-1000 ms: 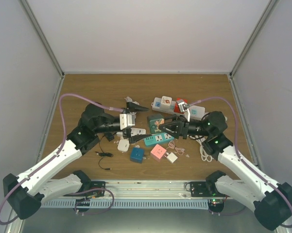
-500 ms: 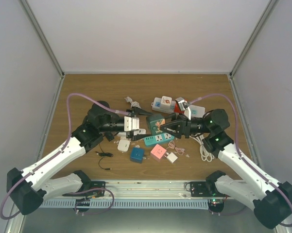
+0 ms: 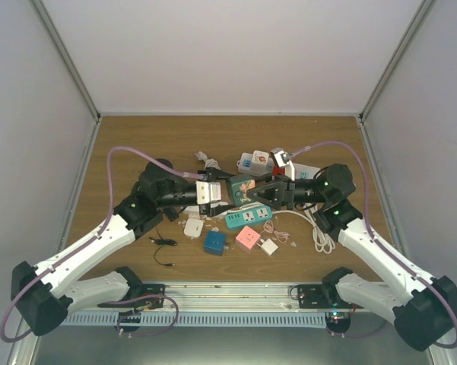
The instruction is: Insert the plug
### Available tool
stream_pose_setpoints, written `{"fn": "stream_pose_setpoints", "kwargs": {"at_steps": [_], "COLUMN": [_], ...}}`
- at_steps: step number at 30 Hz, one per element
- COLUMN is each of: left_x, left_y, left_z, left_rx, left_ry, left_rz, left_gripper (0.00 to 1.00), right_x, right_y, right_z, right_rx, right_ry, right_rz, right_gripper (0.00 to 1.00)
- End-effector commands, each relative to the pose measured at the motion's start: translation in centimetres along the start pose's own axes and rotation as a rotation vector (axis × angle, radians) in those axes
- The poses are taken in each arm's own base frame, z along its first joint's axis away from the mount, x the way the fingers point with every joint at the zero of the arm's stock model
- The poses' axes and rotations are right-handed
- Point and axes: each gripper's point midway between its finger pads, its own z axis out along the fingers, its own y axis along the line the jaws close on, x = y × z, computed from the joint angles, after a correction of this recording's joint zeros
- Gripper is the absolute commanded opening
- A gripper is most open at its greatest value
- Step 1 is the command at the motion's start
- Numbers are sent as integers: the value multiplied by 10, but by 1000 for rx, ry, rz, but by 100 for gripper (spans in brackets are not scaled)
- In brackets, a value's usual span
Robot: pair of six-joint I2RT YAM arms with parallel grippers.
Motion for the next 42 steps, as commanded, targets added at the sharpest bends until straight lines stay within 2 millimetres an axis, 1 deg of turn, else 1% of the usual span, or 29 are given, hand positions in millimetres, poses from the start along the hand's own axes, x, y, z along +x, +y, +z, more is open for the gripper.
{"fn": "stream_pose_setpoints", "kwargs": {"at_steps": [1,3,5,10,11,14,16,17,19,21,23,28,35,39,42], "left_x": [-27,-29,-29,-30,-30,-30,-29,-28,-25,-22,-21,-15,-4,5,8], "left_y": [2,2,1,0,-1,-1,-1,-1,-1,-2,-1,-1,4,6,7], "left_z": [-7,-8,-8,-9,-9,-9,-8,-8,-8,-8,-9,-9,-9,-9,-11], "left_rx": [-46,-50,-41,-40,-38,-28,-23,-22,-26,-32,-44,-54,-95,-113,-130], "left_ry": [-95,-99,-99,-99,-98,-95,-88,-83,-74,-69,-67,-51,-13,26,36], "left_rz": [85,95,99,105,103,93,80,76,67,66,71,76,80,93,97], "left_gripper": [71,72,71,56,51,41,39,40,52,59,60,60,65,68,71], "right_x": [2,2,1,1,2,6,10,11,13,14,15,15,12,11,13], "right_y": [-9,-11,-13,-22,-25,-40,-48,-52,-57,-61,-62,-67,-67,-72,-75], "right_z": [5,6,6,9,9,11,13,13,14,15,15,16,15,13,12], "right_rx": [20,23,27,37,42,73,82,87,95,96,95,101,104,123,135], "right_ry": [18,21,20,26,28,44,59,61,67,70,69,65,56,51,51], "right_rz": [51,59,70,117,134,211,254,269,300,326,340,375,396,419,432], "right_gripper": [58,57,57,57,58,57,57,57,57,57,57,56,56,56,56]}}
